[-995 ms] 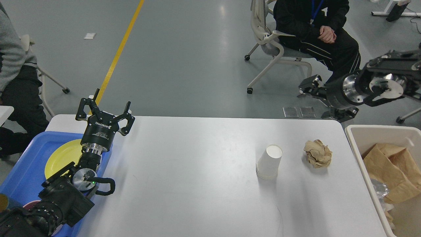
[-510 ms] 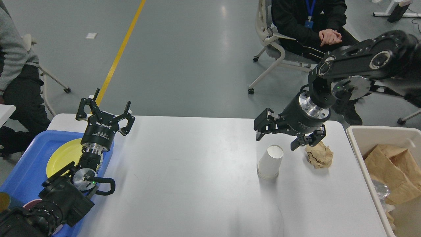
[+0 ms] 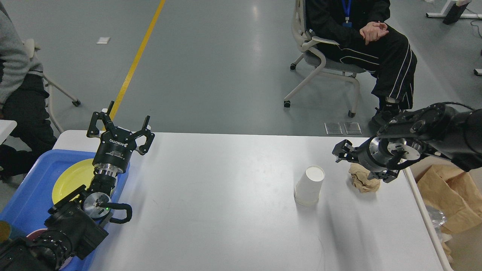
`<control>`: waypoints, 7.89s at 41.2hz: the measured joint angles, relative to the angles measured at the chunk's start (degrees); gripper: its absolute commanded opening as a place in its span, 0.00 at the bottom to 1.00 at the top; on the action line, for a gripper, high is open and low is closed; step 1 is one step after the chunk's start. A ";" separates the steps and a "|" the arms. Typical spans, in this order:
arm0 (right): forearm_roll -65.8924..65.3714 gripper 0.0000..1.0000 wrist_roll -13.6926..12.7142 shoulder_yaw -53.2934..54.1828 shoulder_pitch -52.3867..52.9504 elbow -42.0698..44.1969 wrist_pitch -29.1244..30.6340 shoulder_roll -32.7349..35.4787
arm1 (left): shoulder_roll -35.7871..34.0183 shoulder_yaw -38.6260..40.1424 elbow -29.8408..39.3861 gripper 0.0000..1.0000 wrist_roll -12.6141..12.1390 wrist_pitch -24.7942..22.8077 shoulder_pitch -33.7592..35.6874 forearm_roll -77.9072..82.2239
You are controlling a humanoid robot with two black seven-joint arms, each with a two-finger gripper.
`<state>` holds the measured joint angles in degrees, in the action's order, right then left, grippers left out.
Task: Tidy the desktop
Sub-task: 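Move the right gripper to the crumpled paper ball and grasp it, then lift the paper ball, carry it into the white bin, release, then move the right gripper to the white paper cup and grasp it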
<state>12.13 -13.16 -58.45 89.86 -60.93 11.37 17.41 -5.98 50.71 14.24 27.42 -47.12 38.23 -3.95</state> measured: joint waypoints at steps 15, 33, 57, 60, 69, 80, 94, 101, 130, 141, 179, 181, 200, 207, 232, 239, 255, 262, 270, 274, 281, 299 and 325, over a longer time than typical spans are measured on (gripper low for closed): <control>3.70 1.00 -0.18 0.00 -16.00 16.39 -8.92 -2.51 | 0.00 0.00 0.00 0.99 0.00 0.00 0.00 0.00; 5.03 0.97 0.10 7.91 -26.15 27.46 -14.98 -6.94 | 0.00 0.00 0.00 0.99 0.00 0.00 0.00 0.00; 3.57 1.00 -0.11 13.33 -32.23 35.62 -14.71 -9.50 | 0.00 0.00 0.00 0.99 0.00 0.02 0.00 0.00; 3.55 1.00 -0.31 13.25 -32.27 35.67 -14.68 -9.53 | 0.00 0.00 0.00 0.99 0.00 0.02 0.00 0.00; 3.54 0.50 -0.62 13.18 -32.30 35.69 -14.73 -9.78 | 0.00 0.00 0.00 0.99 0.00 0.02 0.00 0.00; 2.48 0.00 -0.15 12.43 -32.38 35.90 -15.29 -9.72 | 0.00 0.00 0.00 0.99 0.00 0.02 0.00 0.00; 2.38 0.00 0.12 12.44 -32.54 35.58 -18.96 -10.62 | 0.00 0.00 0.00 0.99 0.00 0.02 0.00 0.00; 2.31 0.00 0.07 12.38 -32.54 35.33 -19.19 -10.06 | 0.00 0.00 0.00 0.99 0.00 0.02 0.00 0.00; -6.01 0.00 -0.11 9.32 -4.56 2.54 -12.93 9.32 | 0.00 -0.01 0.00 0.99 0.00 0.02 0.00 0.00; -8.84 0.00 -0.05 2.10 28.64 -19.68 16.55 17.21 | 0.00 -0.01 0.02 0.99 0.00 0.00 0.00 0.00; -15.85 0.00 0.08 -5.03 9.77 -0.94 11.51 21.57 | 0.00 0.01 -0.01 0.99 0.00 0.01 0.00 0.00; -15.63 0.00 -0.06 -4.91 4.66 2.00 7.51 21.39 | 0.00 0.01 -0.01 0.99 0.00 0.01 0.00 -0.01; 1.22 1.00 -0.73 -7.64 -35.30 31.96 -16.41 8.63 | 0.00 0.01 0.00 0.99 0.00 0.07 0.00 0.00; 1.91 1.00 -0.86 -7.63 -36.61 32.85 -16.35 7.60 | 0.00 0.01 0.00 0.99 0.00 0.07 0.00 0.00; 0.82 1.00 -0.76 -7.25 -25.64 30.72 -13.60 9.43 | 0.00 -0.01 0.00 0.99 0.00 0.02 0.00 0.00; 0.79 1.00 -0.06 -6.65 -11.41 20.01 -9.44 11.31 | 0.00 -0.01 0.02 0.99 0.00 0.02 0.00 0.00; -5.18 1.00 0.74 -6.46 20.14 -21.31 -8.14 5.56 | 0.00 -0.01 0.00 0.99 0.00 0.02 0.00 0.00; -5.16 1.00 3.70 -4.22 27.43 -31.42 -7.56 -0.39 | 0.00 -0.01 0.00 0.99 0.00 0.02 0.00 0.00; -4.93 1.00 4.25 -2.72 20.64 -25.74 -8.24 -3.35 | 0.00 -0.01 0.00 0.99 0.00 0.02 0.00 0.00; -4.46 1.00 4.28 -2.22 15.02 -20.25 -8.48 -4.51 | 0.00 -0.01 0.00 0.99 0.00 0.02 0.00 0.00; 0.33 1.00 4.29 0.93 5.65 -8.31 -8.65 -8.83 | 0.00 -0.01 0.00 0.99 0.00 0.02 0.00 0.00; 3.13 1.00 4.29 1.26 -2.96 1.44 -8.89 -15.45 | 0.00 0.00 0.00 0.99 0.00 0.02 0.00 0.00; 2.97 1.00 4.14 2.09 0.40 1.54 -7.95 -13.04 | 0.00 0.01 0.00 0.99 0.00 0.02 0.00 0.00</control>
<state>15.10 -9.02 -56.37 90.26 -59.39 3.43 4.36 -5.98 50.72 14.24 27.42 -47.11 38.24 -3.95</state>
